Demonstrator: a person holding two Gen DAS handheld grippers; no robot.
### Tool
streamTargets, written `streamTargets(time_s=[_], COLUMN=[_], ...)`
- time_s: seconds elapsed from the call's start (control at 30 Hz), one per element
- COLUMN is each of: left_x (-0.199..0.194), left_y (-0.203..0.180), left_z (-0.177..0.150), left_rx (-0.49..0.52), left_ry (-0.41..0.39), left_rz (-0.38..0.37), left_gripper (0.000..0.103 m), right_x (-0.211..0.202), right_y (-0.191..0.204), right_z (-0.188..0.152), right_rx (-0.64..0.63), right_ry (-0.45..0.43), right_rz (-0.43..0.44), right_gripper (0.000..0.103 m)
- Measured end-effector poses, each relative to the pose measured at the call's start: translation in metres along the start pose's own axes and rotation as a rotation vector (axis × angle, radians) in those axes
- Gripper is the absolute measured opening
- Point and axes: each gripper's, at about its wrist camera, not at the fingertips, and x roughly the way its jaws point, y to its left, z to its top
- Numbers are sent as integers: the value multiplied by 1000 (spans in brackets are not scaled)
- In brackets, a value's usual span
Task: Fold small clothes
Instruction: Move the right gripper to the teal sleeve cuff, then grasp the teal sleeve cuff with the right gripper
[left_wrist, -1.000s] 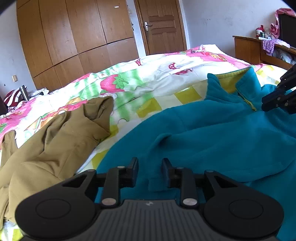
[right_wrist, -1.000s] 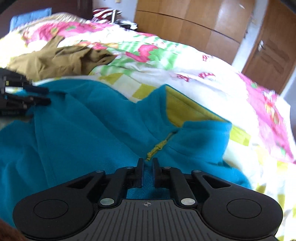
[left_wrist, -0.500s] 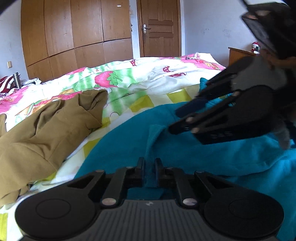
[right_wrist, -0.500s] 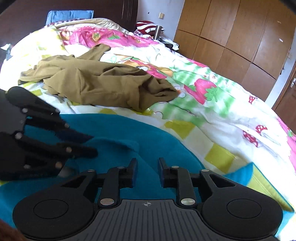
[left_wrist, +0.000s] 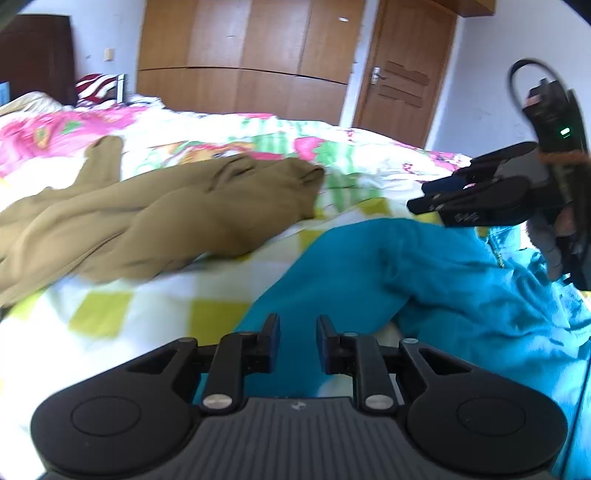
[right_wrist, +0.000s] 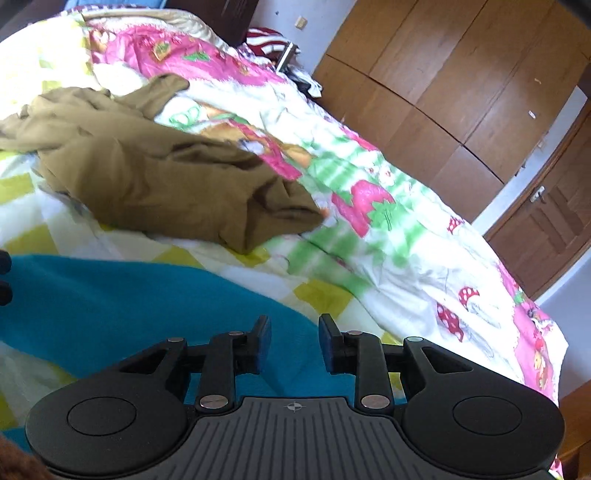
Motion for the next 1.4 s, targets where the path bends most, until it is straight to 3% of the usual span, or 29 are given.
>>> streamTargets(time_s=[0.1,0.27,0.43,0.53,0.77,0.83,0.97,1.03,1.13,1.2,1.23,1.27,1.3,1.4], left_x=[-32,-79,-118,-138,-165,-166,-174,-178,-183,-185,-184,-184,-184,-184], left_y=[18,48,83,95,92,89,87,88,87,89,89,91,92,94], left_z=[-24,-51,-68,-79,-110,-116,-127,-132,-138,-142,-143,-145,-146,-151], left_rx=[2,20,-41,-52,-137,-142,-153,-173,-171,-188,-196,-204,-212,-232], left_ry=[21,46,45,38,21,29,44,50,50,50,48,43,39,27], left_rz=[44,145,192,214,124,120,111,99,108,101,98,93,90,83], left_gripper=[35,37,37,37,37,37,37,37,37,37,37,37,37,37], right_x=[-28,-59,-81,-89,-93,-88,-79,-75,-68,-66,-67,-70,-70,-73], right_y=[39,145,229,245,250,260,286,299,316,323,326,327,329,328], right_z=[11,0,-21,-23,3,9,23,31,33,34,33,31,30,22], right_rx=[-58,-353,-634,-674,-720,-823,-1066,-1172,-1335,-1398,-1422,-1449,-1463,-1481], right_ry=[-48,-97,-221,-253,-303,-316,-285,-237,-169,-151,-144,-127,-98,-91], right_rz=[136,326,391,405,338,339,438,519,562,572,577,590,608,612], right_gripper=[30,44,49,49,50,50,50,50,50,45,37,20,11,6])
